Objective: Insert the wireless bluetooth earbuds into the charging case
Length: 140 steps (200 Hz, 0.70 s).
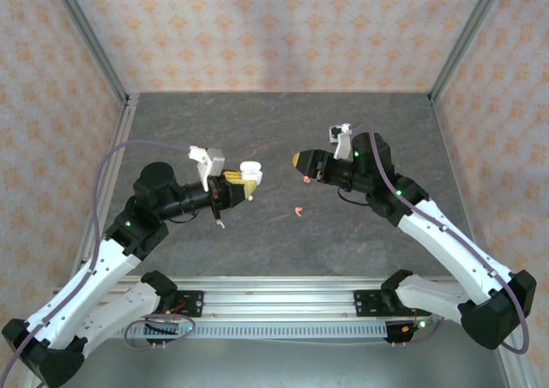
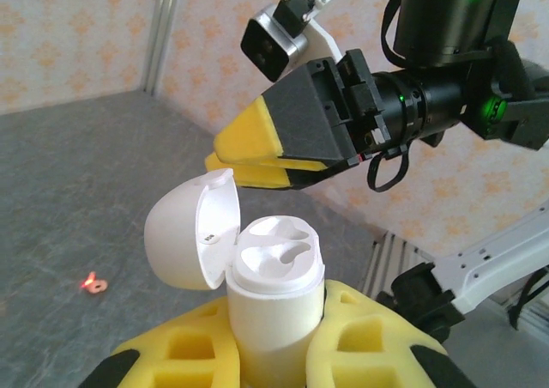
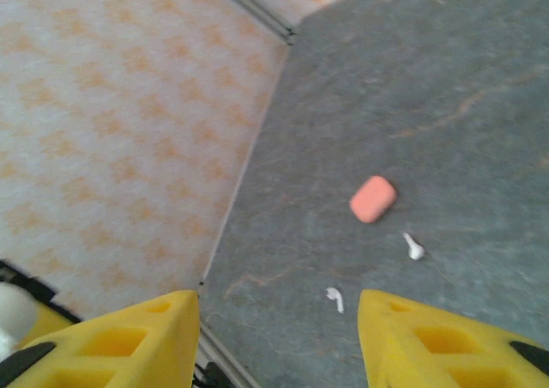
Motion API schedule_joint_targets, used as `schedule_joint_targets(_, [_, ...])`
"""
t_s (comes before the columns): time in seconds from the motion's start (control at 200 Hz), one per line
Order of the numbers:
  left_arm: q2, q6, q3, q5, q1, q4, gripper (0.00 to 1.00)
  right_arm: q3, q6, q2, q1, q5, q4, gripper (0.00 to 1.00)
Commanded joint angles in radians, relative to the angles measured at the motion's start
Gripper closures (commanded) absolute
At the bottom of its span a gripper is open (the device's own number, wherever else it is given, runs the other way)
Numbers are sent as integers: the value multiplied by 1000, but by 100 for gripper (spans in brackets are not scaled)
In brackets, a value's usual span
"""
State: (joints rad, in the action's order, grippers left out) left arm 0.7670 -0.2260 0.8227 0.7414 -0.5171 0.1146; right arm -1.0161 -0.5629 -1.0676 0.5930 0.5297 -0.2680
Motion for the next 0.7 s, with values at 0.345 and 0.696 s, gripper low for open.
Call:
schedule_joint_targets(0.345, [-177,159,79,-132,-3,379,100,-200,39,-494,204,-102,-197,54])
schedule_joint_targets(0.696, [-341,187,99,-185,-2,523,100,-614,79,-957,379,-214,-345,64])
